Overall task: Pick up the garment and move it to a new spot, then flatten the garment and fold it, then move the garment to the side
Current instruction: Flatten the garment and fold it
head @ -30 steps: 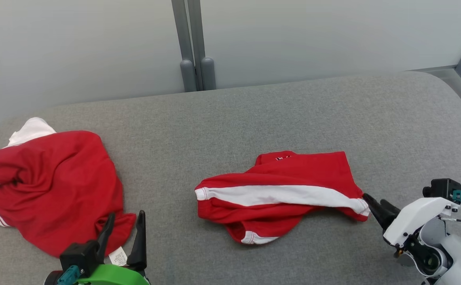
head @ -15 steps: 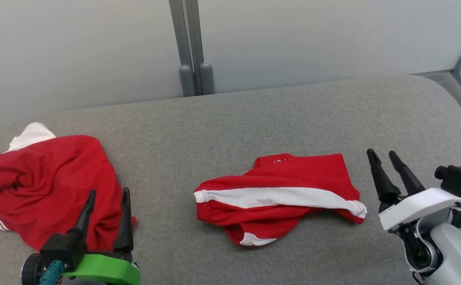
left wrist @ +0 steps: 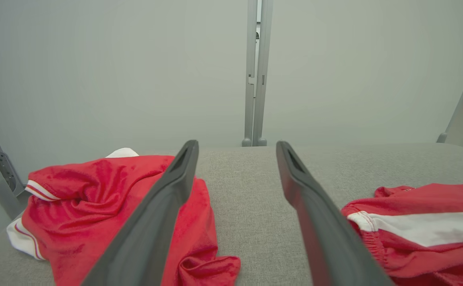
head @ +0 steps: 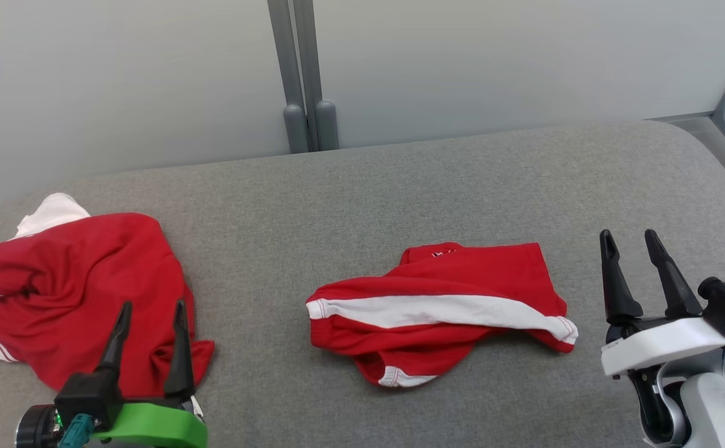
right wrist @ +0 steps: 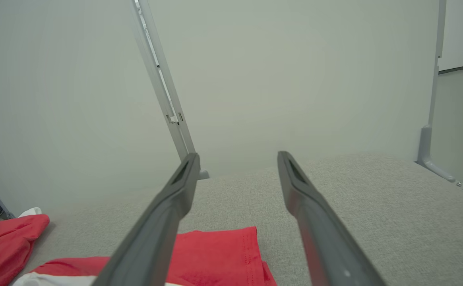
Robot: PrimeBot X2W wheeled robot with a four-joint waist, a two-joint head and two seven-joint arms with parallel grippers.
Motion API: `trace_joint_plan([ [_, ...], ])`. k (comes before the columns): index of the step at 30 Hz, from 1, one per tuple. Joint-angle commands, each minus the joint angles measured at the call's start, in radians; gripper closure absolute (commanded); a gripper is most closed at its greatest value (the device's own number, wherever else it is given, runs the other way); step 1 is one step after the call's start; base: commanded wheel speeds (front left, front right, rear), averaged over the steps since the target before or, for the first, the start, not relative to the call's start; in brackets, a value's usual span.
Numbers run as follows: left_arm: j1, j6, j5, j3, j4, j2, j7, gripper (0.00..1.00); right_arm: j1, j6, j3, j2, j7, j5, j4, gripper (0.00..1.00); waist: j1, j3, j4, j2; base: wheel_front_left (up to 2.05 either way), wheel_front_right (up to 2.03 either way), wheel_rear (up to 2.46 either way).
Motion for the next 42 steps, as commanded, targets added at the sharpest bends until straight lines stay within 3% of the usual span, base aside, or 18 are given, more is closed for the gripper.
trace_joint_plan([
  [1, 0.017, -0.009, 0.006, 0.017, 0.007, -0.004, -0.001, 0.00, 0.017, 0.000, -0.003, 0.005, -0.002, -0.020, -0.001, 0.00, 0.0000, 0.002, -0.001, 0.0000, 0.00, 0.00, 0.00],
  [10, 0.027, -0.046, 0.046, 0.085, 0.016, -0.028, -0.001, 0.00, 0.003, 0.000, -0.007, 0.013, -0.003, -0.058, 0.011, 0.00, 0.0000, 0.009, 0.000, 0.0000, 0.00, 0.00, 0.00],
  [22, 0.015, -0.094, 0.066, 0.092, 0.043, -0.053, 0.000, 0.00, 0.002, 0.000, -0.019, 0.003, -0.002, -0.040, 0.049, 0.00, 0.0000, 0.023, -0.012, 0.0000, 0.00, 0.00, 0.00],
  [27, -0.003, -0.141, 0.008, 0.050, 0.057, -0.077, 0.113, 0.00, -0.013, 0.000, -0.005, -0.030, 0.042, -0.016, 0.141, 0.00, 0.0000, 0.031, -0.025, 0.0000, 0.00, 0.00, 0.00],
  [34, -0.028, -0.212, -0.118, 0.001, 0.016, -0.102, 0.311, 0.00, -0.068, 0.000, 0.060, -0.056, 0.235, 0.053, 0.274, 0.00, 0.0000, 0.064, -0.047, 0.0000, 0.00, 0.00, 0.00],
  [38, -0.051, -0.231, -0.175, -0.012, -0.001, -0.093, 0.388, 0.00, -0.108, 0.000, 0.114, -0.054, 0.316, 0.110, 0.322, 0.00, 0.0000, 0.103, -0.057, 0.0000, 0.00, 0.00, 0.00],
  [42, -0.092, -0.245, -0.214, -0.031, 0.005, -0.087, 0.434, 0.00, -0.145, 0.000, 0.167, -0.045, 0.328, 0.154, 0.348, 0.00, 0.0000, 0.145, -0.061, 0.0000, 0.00, 0.00, 0.00],
])
